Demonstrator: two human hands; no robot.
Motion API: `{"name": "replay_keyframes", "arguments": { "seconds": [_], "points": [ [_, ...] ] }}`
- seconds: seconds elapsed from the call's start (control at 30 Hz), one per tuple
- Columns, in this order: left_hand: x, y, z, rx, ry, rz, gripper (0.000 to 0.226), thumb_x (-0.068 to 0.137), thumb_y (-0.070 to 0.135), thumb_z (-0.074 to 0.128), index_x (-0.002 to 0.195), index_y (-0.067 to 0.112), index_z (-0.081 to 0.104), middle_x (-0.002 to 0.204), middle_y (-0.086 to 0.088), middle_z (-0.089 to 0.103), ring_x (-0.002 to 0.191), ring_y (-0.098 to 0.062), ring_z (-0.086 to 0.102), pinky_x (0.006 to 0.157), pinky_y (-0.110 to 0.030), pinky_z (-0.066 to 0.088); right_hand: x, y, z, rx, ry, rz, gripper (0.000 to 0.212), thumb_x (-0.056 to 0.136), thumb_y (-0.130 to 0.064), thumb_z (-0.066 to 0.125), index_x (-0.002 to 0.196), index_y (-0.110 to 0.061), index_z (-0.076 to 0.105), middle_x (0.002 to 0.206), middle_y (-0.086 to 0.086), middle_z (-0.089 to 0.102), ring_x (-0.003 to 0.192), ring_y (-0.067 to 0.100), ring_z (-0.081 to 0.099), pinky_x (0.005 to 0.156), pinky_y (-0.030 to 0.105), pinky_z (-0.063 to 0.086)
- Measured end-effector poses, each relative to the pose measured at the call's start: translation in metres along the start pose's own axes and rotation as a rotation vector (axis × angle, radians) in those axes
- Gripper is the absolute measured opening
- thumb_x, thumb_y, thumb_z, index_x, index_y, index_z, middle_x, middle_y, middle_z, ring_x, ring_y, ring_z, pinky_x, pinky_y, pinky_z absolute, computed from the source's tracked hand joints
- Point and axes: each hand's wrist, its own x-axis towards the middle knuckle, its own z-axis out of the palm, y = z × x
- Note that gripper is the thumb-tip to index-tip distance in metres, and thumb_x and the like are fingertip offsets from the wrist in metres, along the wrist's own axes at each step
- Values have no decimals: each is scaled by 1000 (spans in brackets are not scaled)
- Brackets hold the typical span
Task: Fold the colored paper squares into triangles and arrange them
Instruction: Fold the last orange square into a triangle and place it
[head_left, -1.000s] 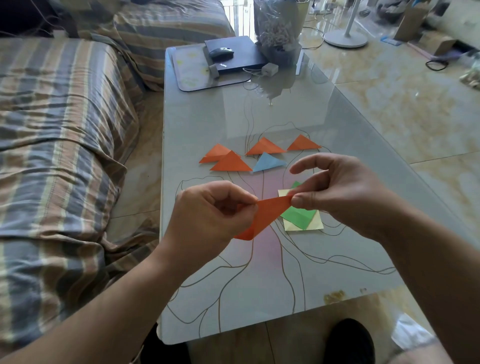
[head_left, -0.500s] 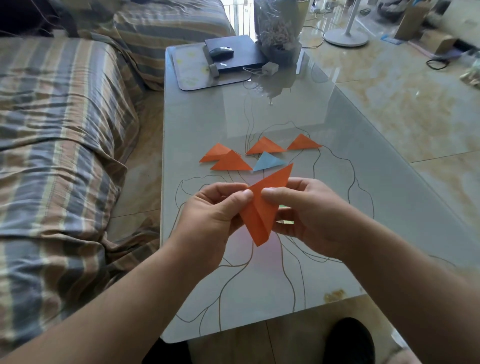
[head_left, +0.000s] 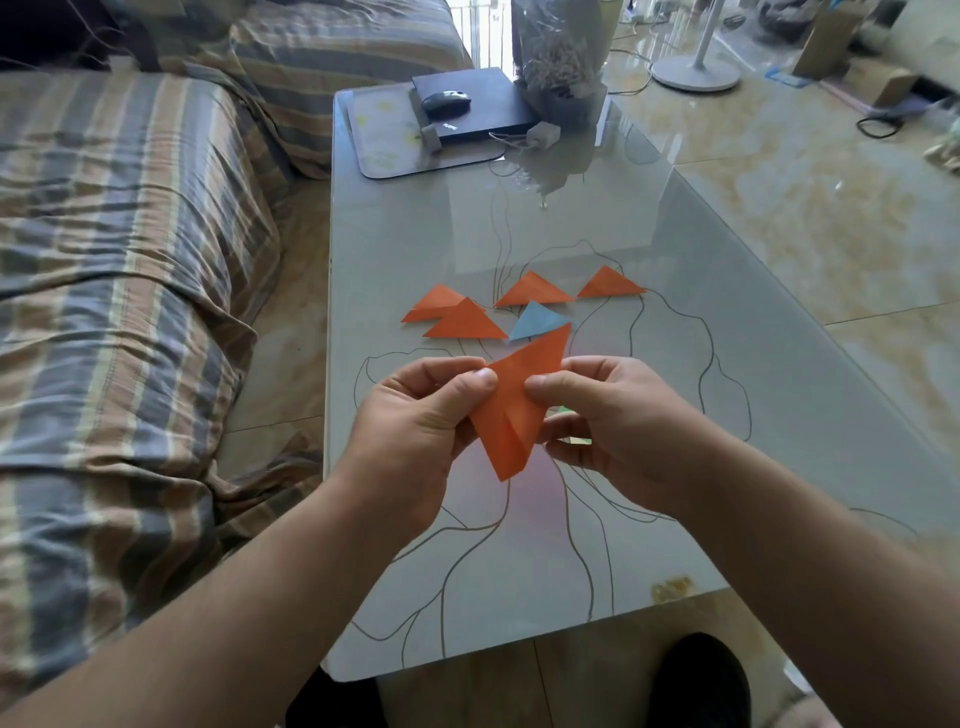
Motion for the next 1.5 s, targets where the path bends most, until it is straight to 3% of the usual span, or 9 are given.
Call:
{"name": "replay_keyframes", "arguments": {
  "seconds": [0.17, 0.47, 0.63, 0.8, 0.9, 1.13, 1.27, 1.5],
  "points": [
    [4, 3, -3, -15, 19, 7, 20, 72, 12, 76, 91, 10, 72, 97, -17, 77, 93, -30, 77, 75, -33, 62, 0, -3, -3, -26, 19, -9, 9, 96, -20, 72, 91, -14, 72, 88, 9, 75, 75, 21, 69, 70, 33, 54],
    [3, 0, -2, -3, 31, -6, 21, 72, 13, 76, 93, 11, 71, 96, -15, 77, 92, -30, 77, 75, -34, 63, -1, -4, -2, -32, 45, 0, 10, 96, -22, 72, 94, -12, 71, 87, 7, 75, 76, 22, 70, 72, 34, 54],
    [2, -2, 0, 58, 48, -54, 10, 90, 2, 70, 91, 11, 68, 85, -11, 75, 81, -26, 75, 68, -33, 62, 1, -5, 1, -65, 69, -8, 13, 97, -15, 67, 85, -14, 67, 80, 5, 72, 72, 21, 70, 70, 33, 52],
    [2, 1, 2, 85, -2, -156, 18, 94, 6, 67, 111, 12, 67, 96, -13, 77, 85, -29, 75, 70, -36, 62, 1, -4, 0, -87, 69, 0, 14, 97, -15, 68, 83, -14, 66, 77, 6, 72, 69, 21, 70, 66, 32, 52],
    [0, -2, 3, 111, -50, -179, 32, 92, 10, 70, 123, 10, 63, 106, -16, 78, 90, -29, 77, 71, -35, 63, 1, -2, 1, -115, 40, -1, 13, 96, -16, 68, 83, -14, 68, 79, 8, 74, 73, 21, 71, 71, 34, 53],
    [0, -3, 2, 215, -67, -104, 45, 74, 17, 78, 117, 5, 69, 105, -17, 78, 90, -29, 77, 75, -36, 63, -2, -1, 1, -170, -2, -26, 9, 93, -19, 73, 85, -13, 72, 82, 9, 75, 75, 18, 70, 79, 36, 55],
    [0, -5, 2, 206, -58, -103, 27, 89, 3, 72, 115, 3, 69, 107, -19, 77, 89, -28, 76, 77, -36, 65, 0, 2, 0, -126, 34, -45, 10, 93, -21, 75, 91, -11, 73, 87, 12, 77, 76, 22, 70, 83, 42, 57],
    [1, -5, 1, 211, -48, -75, 21, 89, 2, 71, 110, 2, 71, 104, -20, 77, 94, -35, 76, 82, -40, 63, -1, 4, 3, -175, 21, -110, 11, 96, -18, 71, 94, -8, 74, 89, 14, 77, 79, 23, 69, 89, 51, 58]
  ]
}}
